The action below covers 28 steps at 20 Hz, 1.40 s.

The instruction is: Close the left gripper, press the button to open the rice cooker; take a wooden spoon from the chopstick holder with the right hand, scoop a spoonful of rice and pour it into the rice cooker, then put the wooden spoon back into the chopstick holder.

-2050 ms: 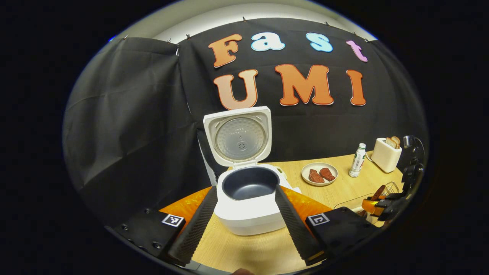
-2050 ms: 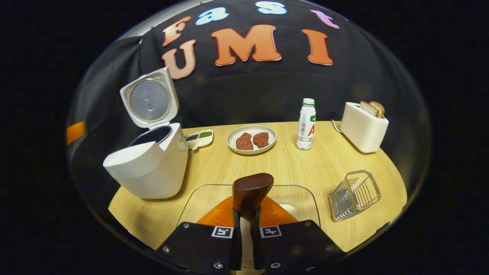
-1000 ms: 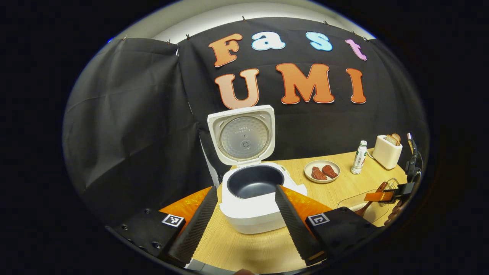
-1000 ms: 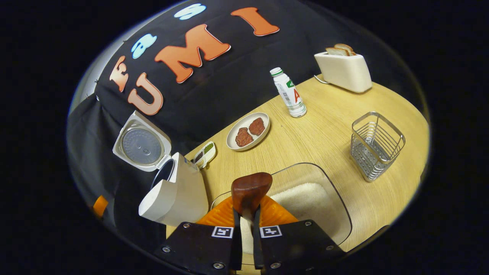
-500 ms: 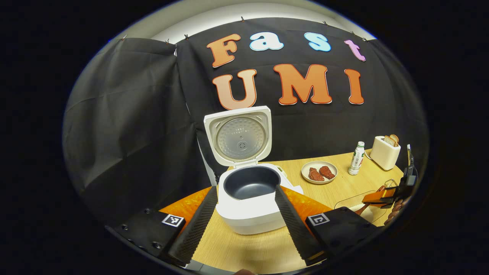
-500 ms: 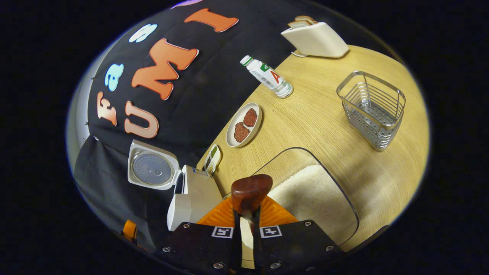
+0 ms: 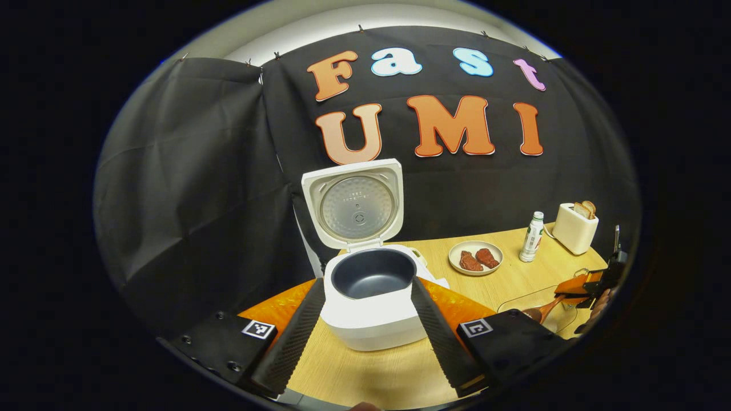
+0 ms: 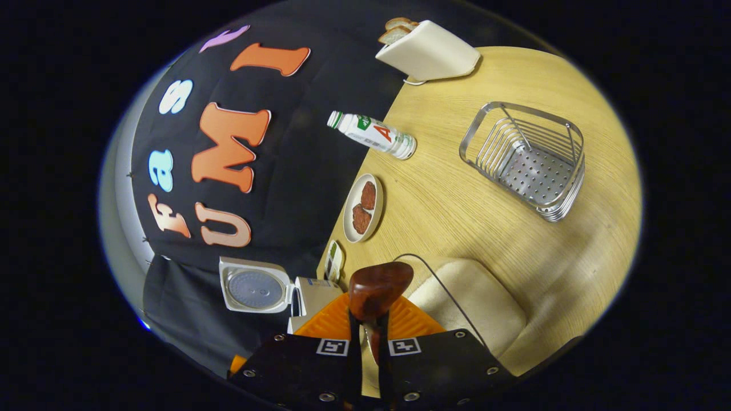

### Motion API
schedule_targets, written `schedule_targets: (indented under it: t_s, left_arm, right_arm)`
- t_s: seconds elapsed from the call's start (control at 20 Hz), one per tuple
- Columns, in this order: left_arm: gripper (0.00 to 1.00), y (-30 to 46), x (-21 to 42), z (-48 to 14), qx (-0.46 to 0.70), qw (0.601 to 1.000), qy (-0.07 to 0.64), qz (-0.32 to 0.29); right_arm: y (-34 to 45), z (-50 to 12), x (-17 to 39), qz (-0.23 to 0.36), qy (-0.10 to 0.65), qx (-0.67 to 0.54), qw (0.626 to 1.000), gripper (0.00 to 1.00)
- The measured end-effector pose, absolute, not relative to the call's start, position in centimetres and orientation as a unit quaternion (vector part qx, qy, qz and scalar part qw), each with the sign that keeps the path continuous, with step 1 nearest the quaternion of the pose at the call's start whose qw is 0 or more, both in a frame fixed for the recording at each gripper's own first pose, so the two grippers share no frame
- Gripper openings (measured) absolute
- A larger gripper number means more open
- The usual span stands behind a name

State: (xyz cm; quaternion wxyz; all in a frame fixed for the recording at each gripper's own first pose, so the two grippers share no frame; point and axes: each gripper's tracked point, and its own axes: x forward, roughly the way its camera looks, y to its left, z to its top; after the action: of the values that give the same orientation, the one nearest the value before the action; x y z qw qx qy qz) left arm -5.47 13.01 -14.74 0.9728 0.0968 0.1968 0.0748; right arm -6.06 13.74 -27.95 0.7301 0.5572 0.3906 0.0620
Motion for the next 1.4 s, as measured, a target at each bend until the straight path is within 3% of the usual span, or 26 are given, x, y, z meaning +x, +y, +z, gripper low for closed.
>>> schedule_targets:
  t_s: [0.65, 1.4]
  left_arm:
    - [1.0, 13.6, -4.9, -14.7, 0.075, 0.977, 0.183, 0.08]
    - [1.0, 24.0, -7.0, -14.6, 0.046, 0.973, 0.17, 0.152]
  right_arm:
    - [14.2, -20.4, -1.8, 0.073, 0.332, 0.667, 0.663, 0.11]
    - [31.0, -12.9, 3.4, 0.165, 0.36, 0.654, 0.644, 0.11]
